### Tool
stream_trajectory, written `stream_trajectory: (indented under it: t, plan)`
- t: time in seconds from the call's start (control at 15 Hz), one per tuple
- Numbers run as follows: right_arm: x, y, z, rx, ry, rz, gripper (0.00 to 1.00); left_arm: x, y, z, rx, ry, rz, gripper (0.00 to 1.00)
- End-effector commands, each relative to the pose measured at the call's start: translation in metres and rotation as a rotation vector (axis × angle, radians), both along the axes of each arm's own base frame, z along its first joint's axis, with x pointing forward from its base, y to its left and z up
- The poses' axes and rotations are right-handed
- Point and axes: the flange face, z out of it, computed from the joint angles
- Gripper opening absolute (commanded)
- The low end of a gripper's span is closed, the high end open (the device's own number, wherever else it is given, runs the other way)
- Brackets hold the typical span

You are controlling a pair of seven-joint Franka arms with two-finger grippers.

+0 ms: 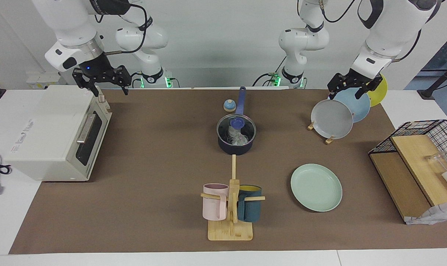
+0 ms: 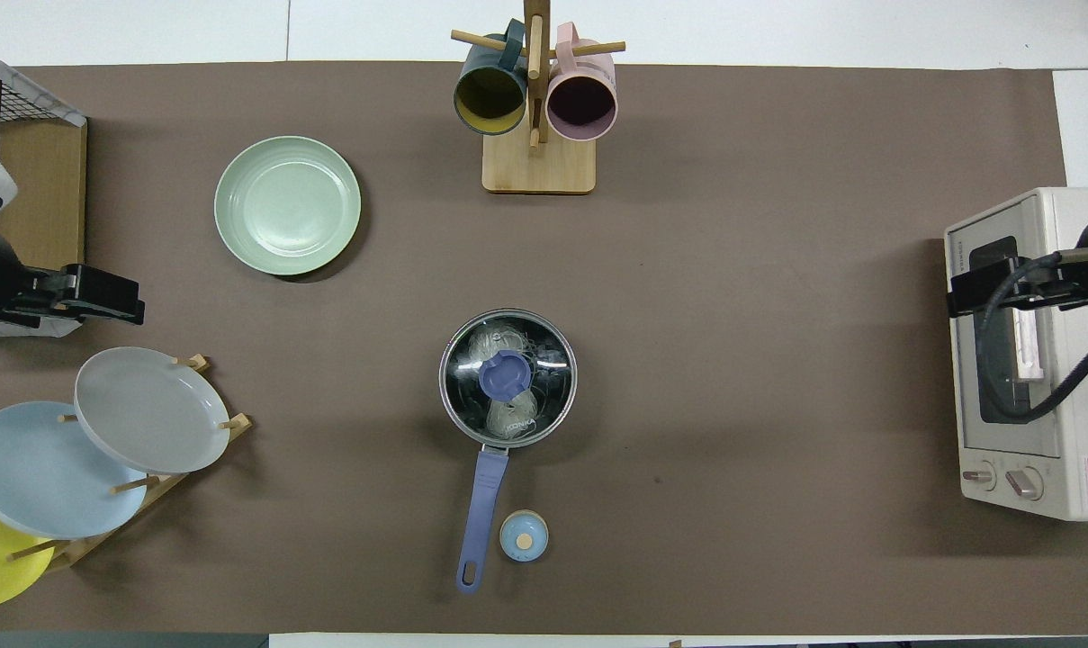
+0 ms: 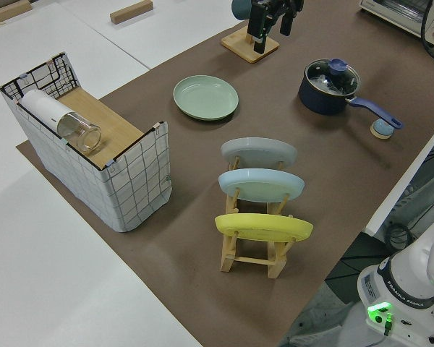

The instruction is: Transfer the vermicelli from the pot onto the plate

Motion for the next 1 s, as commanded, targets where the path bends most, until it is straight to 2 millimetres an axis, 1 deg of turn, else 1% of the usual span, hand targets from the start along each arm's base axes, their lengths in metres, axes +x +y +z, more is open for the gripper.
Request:
stream_trajectory:
  t: [0.0, 0.13, 0.2, 0.27, 0.33, 0.4, 0.47, 0.6, 0.67, 0.73, 0.8, 0.93]
  plan:
    - [0.001, 0.015, -0.008, 0.023, 0.003, 0.035, 1.0, -0.002, 0.003, 0.005, 0.023, -0.003, -0.007, 1.0]
    - [0.005, 0.028, -0.012, 0.02, 0.003, 0.03, 1.0, -0.002, 0.003, 0.005, 0.023, -0.003, -0.007, 1.0]
    - [0.005, 0.043, -0.014, 0.016, 0.005, 0.021, 1.0, -0.003, 0.003, 0.005, 0.023, -0.001, -0.007, 1.0]
    - [0.005, 0.063, -0.012, 0.018, -0.009, 0.018, 1.0, -0.002, 0.003, 0.005, 0.023, -0.003, -0.007, 1.0]
    - [0.005, 0.076, -0.013, 0.018, -0.017, 0.01, 1.0, -0.002, 0.003, 0.005, 0.023, -0.003, -0.007, 1.0]
    - [0.009, 0.089, -0.021, 0.015, -0.005, 0.008, 1.0, -0.002, 0.003, 0.005, 0.023, -0.003, -0.007, 1.0]
    - [0.012, 0.103, -0.017, 0.017, -0.02, 0.002, 1.0, -0.002, 0.003, 0.005, 0.023, -0.003, -0.007, 1.0]
    - [0.023, 0.135, -0.024, 0.015, -0.019, -0.03, 1.0, -0.002, 0.003, 0.005, 0.023, -0.003, -0.007, 1.0]
    - [0.024, 0.161, -0.028, 0.014, -0.019, -0.038, 1.0, -0.002, 0.003, 0.005, 0.023, -0.003, -0.007, 1.0]
    - [0.024, 0.18, -0.035, 0.005, -0.008, -0.047, 1.0, -0.002, 0.003, 0.005, 0.023, -0.003, -0.007, 1.0]
    - [0.023, 0.205, -0.043, -0.002, -0.007, -0.041, 1.0, -0.002, 0.003, 0.005, 0.023, -0.003, -0.007, 1.0]
    - [0.024, 0.253, -0.05, -0.01, -0.016, -0.059, 1.0, -0.002, 0.003, 0.005, 0.023, -0.003, -0.007, 1.0]
